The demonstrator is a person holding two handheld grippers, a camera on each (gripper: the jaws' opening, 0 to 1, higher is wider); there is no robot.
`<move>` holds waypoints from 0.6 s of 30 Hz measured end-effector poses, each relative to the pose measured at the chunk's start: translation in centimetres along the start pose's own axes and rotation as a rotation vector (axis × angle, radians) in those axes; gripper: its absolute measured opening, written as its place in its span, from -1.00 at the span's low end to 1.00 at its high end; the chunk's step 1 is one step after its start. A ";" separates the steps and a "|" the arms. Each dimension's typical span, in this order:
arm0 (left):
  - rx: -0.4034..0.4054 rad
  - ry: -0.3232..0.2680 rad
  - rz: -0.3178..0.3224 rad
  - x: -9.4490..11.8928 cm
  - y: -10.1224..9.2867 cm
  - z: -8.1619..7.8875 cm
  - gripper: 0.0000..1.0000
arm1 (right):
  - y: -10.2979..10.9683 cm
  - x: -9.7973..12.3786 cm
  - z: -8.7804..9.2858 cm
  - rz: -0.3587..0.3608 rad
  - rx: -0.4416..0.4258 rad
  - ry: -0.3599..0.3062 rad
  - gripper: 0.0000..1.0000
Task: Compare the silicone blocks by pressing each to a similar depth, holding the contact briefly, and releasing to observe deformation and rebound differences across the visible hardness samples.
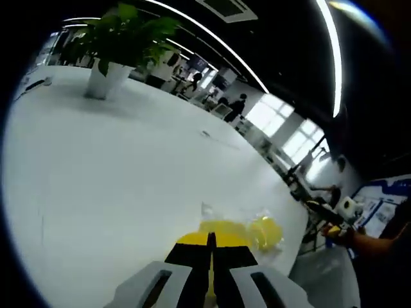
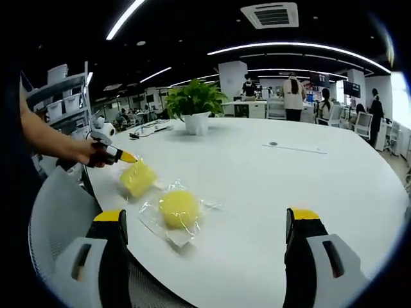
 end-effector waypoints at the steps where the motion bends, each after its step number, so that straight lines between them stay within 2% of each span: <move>1: -0.001 0.006 -0.007 -0.3 0.4 0.0 -1.00 | 0.0 0.0 0.0 0.002 -0.006 -0.001 0.93; 2: -0.020 0.013 -0.016 -0.4 0.7 0.1 -1.00 | 0.0 0.0 0.0 0.003 -0.009 -0.001 0.93; 3: -0.090 0.026 -0.041 -0.6 1.3 0.1 -1.00 | -0.1 0.0 0.0 0.007 -0.014 -0.002 0.93; 5: -0.138 0.058 -0.030 -1.0 1.4 0.7 -1.00 | -0.1 0.0 0.0 0.013 -0.014 -0.003 0.93; 8: -0.129 0.071 -0.054 -1.1 2.0 1.2 -1.00 | -0.2 0.0 0.1 0.021 -0.016 0.007 0.93; 10: -0.095 0.056 -0.073 -0.7 2.5 1.2 -1.00 | -0.3 0.1 0.0 0.030 -0.016 0.003 0.93; 12: -0.115 0.051 -0.095 -0.6 3.1 1.5 -1.00 | -0.3 0.1 0.1 0.030 -0.018 0.005 0.93; 15: -0.152 0.055 -0.083 -0.5 3.4 2.0 -1.00 | -0.3 0.0 0.4 0.025 -0.019 0.009 0.93; 18: -0.198 0.054 -0.083 -0.6 3.5 1.9 -1.00 | -0.2 -0.1 1.3 0.020 -0.067 0.054 0.93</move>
Point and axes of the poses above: the point that each gripper's makers call its tool centre point, and the gripper's own axes: x roughly backward along the fingers, y roughly to its left, z roughly out of its underside, the point moved 1 cm from there along x, roughly backward along the fingers, and after that the axes turned 3 degrees about x, right-handed, at the moved point
